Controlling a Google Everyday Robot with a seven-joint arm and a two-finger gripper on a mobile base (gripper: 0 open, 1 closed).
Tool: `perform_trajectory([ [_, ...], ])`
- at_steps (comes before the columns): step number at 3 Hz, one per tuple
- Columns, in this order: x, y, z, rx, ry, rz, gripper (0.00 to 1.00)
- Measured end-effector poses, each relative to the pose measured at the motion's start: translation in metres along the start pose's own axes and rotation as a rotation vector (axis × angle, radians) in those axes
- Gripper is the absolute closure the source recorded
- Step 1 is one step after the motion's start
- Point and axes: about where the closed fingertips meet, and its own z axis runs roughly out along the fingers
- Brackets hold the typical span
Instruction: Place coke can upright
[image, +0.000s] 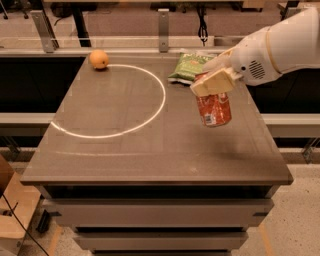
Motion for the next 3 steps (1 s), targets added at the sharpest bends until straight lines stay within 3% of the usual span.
perform_trajectory([
  [1,0.001,0.010,0.003,0.020,-0.044,-0.063,1.00],
  [3,-0.010,0.032,-0.003,0.004,-0.226,-0.293,1.00],
])
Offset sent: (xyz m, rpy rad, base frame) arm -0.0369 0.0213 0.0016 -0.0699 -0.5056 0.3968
